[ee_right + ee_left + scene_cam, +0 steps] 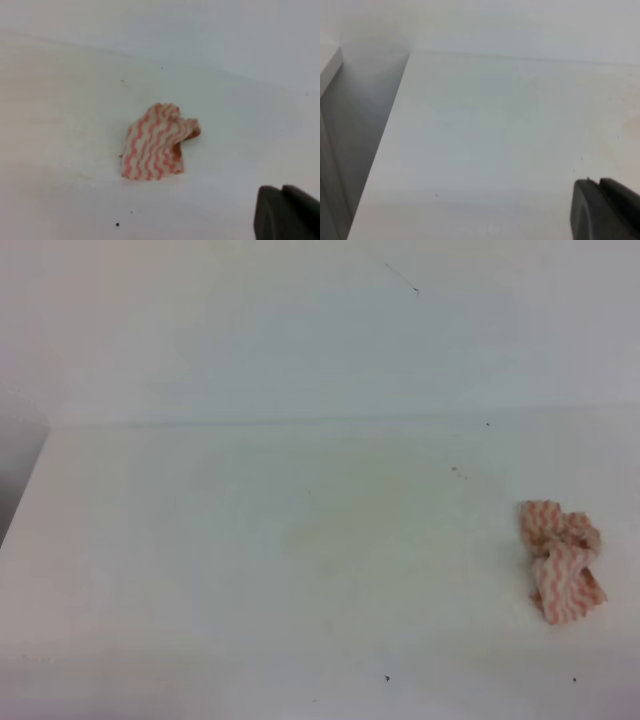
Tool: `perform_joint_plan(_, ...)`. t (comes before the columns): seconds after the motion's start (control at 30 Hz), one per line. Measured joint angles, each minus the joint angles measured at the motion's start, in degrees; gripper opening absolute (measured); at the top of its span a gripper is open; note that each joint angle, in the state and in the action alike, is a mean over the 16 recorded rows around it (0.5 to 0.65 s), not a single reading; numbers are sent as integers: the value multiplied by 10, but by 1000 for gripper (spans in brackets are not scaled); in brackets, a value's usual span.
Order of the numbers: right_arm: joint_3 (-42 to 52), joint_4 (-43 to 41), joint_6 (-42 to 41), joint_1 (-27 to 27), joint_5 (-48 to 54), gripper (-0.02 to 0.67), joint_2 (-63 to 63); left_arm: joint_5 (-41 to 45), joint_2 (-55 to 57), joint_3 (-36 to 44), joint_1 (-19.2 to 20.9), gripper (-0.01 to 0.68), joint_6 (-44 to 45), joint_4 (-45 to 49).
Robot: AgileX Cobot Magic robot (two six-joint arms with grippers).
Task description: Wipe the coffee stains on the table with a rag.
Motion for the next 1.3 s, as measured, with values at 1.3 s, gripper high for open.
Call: perform_joint_plan(1.3,61,-245,282,1,-3,-3,-11,-4,-9,-9,0,-1,0,0)
